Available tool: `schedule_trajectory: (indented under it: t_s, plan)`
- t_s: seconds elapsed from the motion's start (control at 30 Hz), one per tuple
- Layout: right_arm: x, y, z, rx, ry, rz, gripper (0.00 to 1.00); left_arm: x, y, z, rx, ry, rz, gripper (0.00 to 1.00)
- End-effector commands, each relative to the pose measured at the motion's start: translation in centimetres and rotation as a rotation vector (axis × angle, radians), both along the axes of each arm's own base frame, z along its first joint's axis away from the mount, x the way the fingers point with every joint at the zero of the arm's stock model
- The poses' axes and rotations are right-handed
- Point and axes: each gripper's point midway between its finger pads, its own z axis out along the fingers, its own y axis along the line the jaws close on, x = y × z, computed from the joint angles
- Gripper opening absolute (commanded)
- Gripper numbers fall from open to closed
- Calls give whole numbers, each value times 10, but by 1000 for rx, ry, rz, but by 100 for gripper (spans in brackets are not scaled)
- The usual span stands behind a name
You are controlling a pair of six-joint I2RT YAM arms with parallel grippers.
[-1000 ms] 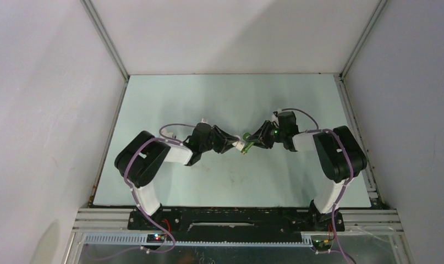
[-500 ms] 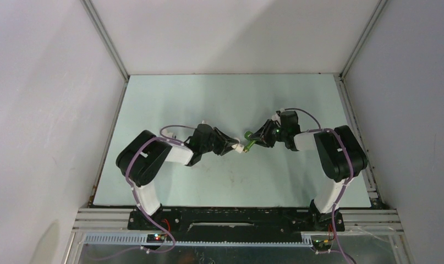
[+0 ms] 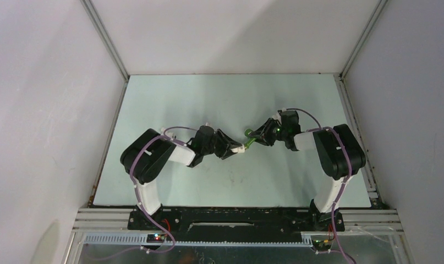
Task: Install the water faucets
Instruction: Pick up the adaptor at the center of the board.
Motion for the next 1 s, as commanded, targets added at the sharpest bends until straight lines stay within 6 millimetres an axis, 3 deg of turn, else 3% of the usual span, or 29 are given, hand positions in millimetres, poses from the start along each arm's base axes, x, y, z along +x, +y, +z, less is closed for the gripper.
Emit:
schedule_trajectory:
  t_s: [0.0,0.17,0.37,0.53,0.73,0.83,0.97]
  plan:
    - [16,5,18,37,-65,-7,0,-1,-16,17,-59,-44,-44,46]
    - [14,4,14,30,-53,-1,0,2,-17,19,-73,-66,-47,23]
    - [13,1,15,19,-57,5,0,2,-18,21,-76,-77,-53,1]
    - [12,-7,26,-7,-92,14,0,5,-9,28,-42,-103,-59,0]
    - [8,-14,54,-37,-178,41,0,2,12,39,62,-161,-91,0]
    - [8,-16,76,-37,-243,44,0,-3,23,43,101,-184,-101,0]
    - [9,-16,129,-32,-372,71,0,-5,37,60,99,-225,-85,0]
